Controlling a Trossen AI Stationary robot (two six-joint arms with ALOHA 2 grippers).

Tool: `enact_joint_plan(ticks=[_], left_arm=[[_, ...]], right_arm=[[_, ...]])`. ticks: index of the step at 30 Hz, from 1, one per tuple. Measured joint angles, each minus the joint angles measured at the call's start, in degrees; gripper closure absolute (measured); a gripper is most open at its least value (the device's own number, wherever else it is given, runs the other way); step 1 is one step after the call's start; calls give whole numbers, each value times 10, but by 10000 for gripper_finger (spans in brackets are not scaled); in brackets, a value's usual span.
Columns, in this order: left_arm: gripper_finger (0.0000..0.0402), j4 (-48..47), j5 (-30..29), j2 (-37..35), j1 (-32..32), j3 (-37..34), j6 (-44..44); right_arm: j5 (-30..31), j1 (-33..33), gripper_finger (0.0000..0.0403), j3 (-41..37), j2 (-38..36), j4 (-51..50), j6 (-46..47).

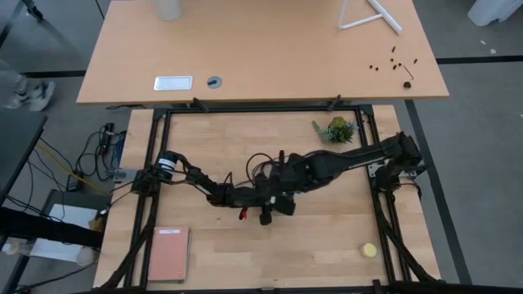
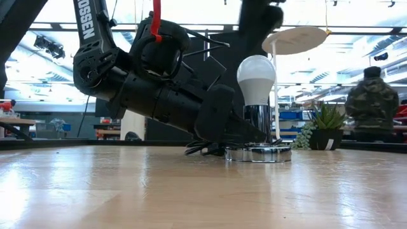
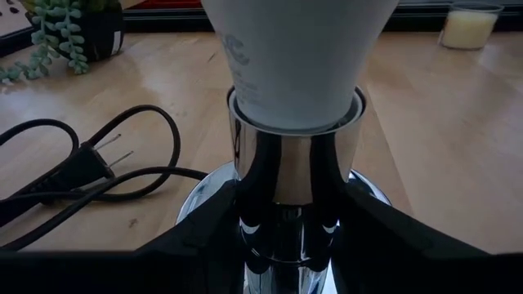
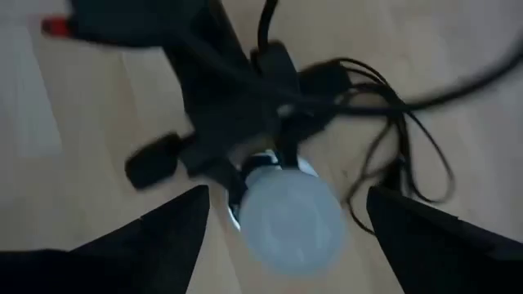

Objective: Screw lightbulb
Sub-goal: Insert the lightbulb into the lamp

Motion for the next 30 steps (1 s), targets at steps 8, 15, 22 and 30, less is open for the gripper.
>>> enact_joint_plan(ticks=[8,15,22,30], left_arm=[[206,3,12,0,0,0,5],[206,4,28,0,0,0,17],[206,3,33,1,0,0,19],[206,2,34,1,0,0,30]], right_arm=[[21,63,72,-31,-3,-107,-4],[75,99,88,-142,-15,8,25],[103,118,108,-335,-94,258,67],[174,109,112,-506,-129,579,22]])
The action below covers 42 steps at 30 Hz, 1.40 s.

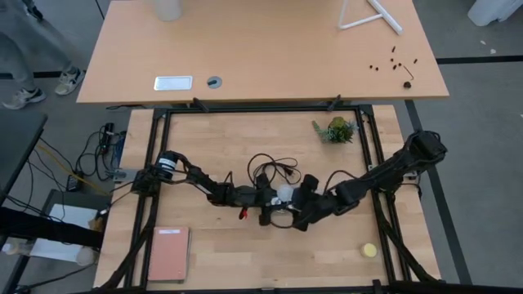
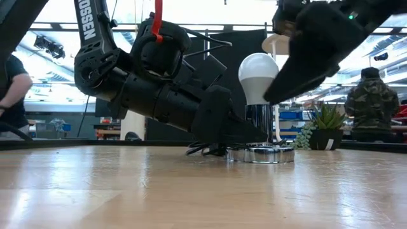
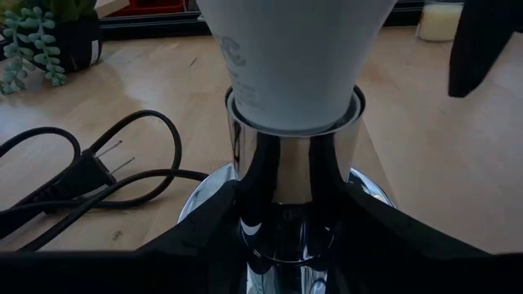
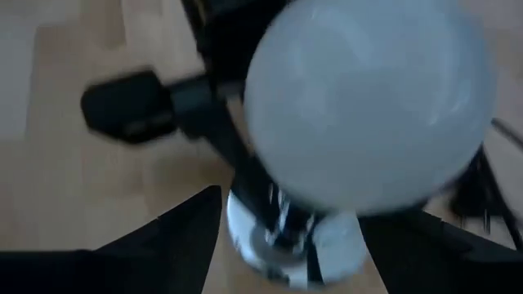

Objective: Screw lightbulb
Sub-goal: Insert the lightbulb into the lamp

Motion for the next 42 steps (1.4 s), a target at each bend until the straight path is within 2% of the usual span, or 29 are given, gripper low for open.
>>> enact_joint_plan(ticks=[4,10,15,22,28,32,34,39,42], left_arm=[[206,2,0,0,0,0,0],[206,2,2,0,-1,0,-1],[206,-1,6,0,-2,0,-9],[206,-1,-11,1,1,-1,-18],[206,-2,-14,1,1,-1,-16],[206,-2,-12,1,1,-1,-14],[206,-2,-10,1,1,-1,-13],[206,-2,-9,1,1,-1,-13],[206,-2,-8,1,1,-1,-12]], right_arm=[[12,-12,111,-13,4,56,-46],[-16,-8,118,3,-9,24,-53],[-40,16,127,24,-30,-40,2],[-112,50,139,36,-34,-33,60],[-63,55,149,35,-33,-93,69],[-60,38,147,35,-33,-130,54],[-81,23,142,35,-33,-145,46],[-190,-33,118,35,-33,-181,13],[-213,-59,104,66,-32,-226,-36]])
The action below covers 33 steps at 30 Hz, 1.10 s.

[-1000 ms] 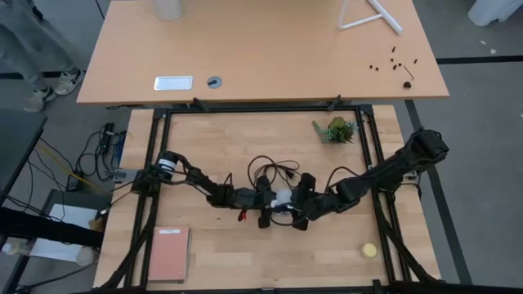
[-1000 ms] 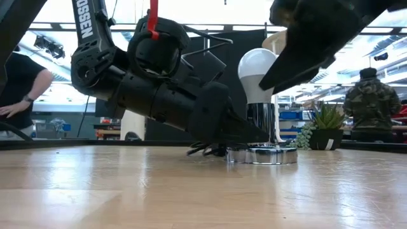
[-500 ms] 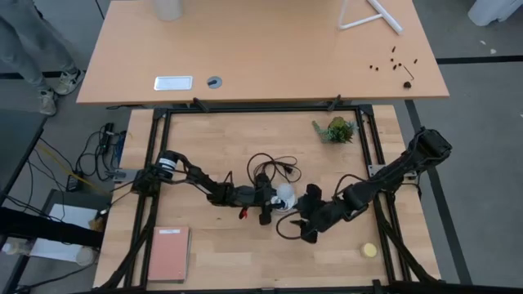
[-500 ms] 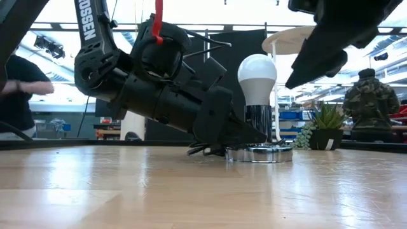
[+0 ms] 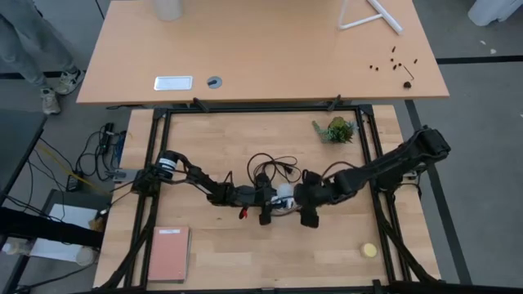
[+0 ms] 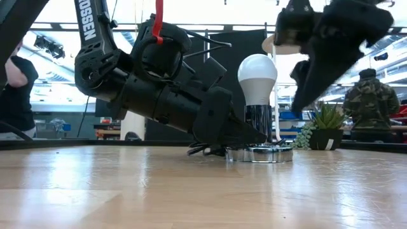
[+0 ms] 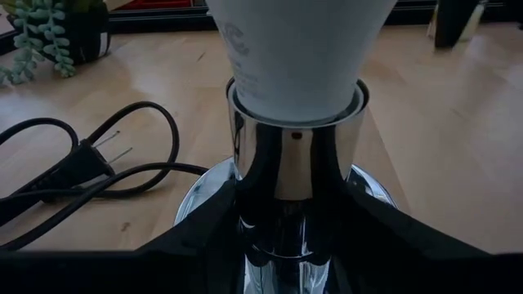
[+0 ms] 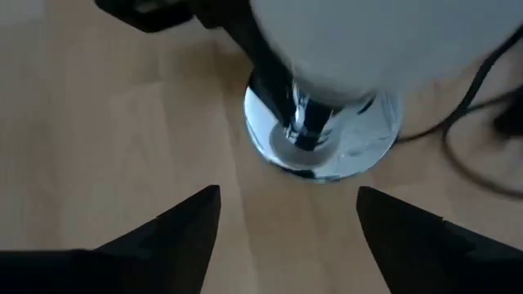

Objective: Screw lightbulb
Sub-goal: Insert the lightbulb into the lamp

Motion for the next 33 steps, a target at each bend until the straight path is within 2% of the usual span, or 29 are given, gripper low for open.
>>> enact_joint_plan(ticks=[5,10,12,15,18,22,29,33], left_arm=[[206,0,2,0,0,0,1],[206,4,5,0,1,0,1],[206,7,6,0,1,0,1],[206,11,7,0,1,-1,1],[206,12,8,0,1,-1,1],[206,13,8,0,1,-1,1],[206,12,8,0,1,-1,1],[206,11,8,0,1,0,0]], right_arm=[[33,-10,94,93,0,-106,-129],[57,-19,90,153,0,-185,-213],[52,-29,83,162,2,-197,-230],[11,-47,64,177,21,-222,-262],[-16,-61,40,221,56,-274,-294],[-17,-73,10,290,110,-325,-348],[-18,-76,12,383,177,-365,-452],[-22,-77,5,413,210,-380,-466]])
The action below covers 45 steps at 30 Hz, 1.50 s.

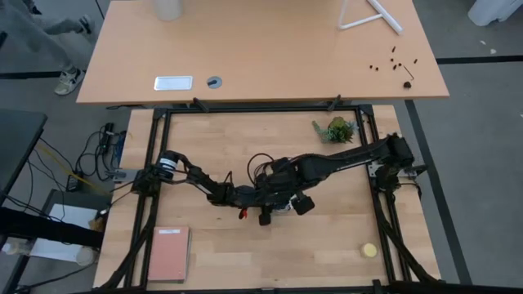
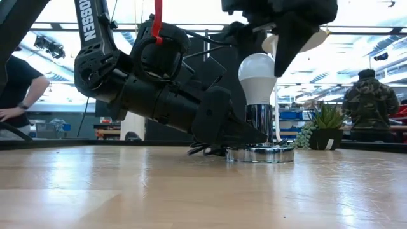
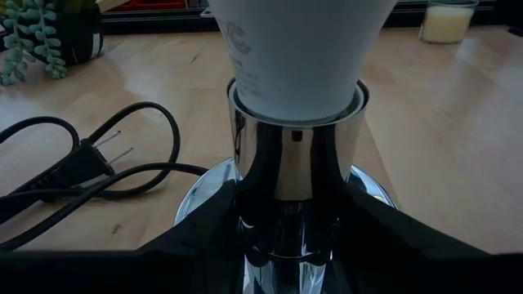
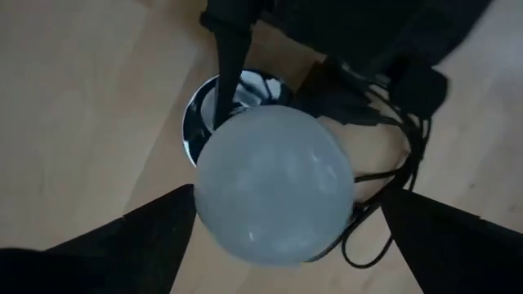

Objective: Screw lightbulb
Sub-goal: Insert the lightbulb into the lamp

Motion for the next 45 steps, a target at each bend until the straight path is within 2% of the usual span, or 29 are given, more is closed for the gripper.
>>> enact_joint_plan(ticks=[6,11,24,33,41,45], left_arm=[[206,0,0,0,0,0,0],[206,0,-1,0,0,0,0],[206,-4,-1,0,1,1,-1],[206,-4,-3,-1,2,1,-4],[206,-4,-4,-1,2,1,-4],[206,-4,-3,-1,1,1,-4]], right_arm=[[-10,0,5,21,41,-16,-29],[-10,5,7,21,44,0,-49],[-11,2,87,13,53,28,-47],[-9,-11,132,13,53,23,103],[-9,-12,112,13,53,29,283],[-8,-12,115,13,53,33,398]])
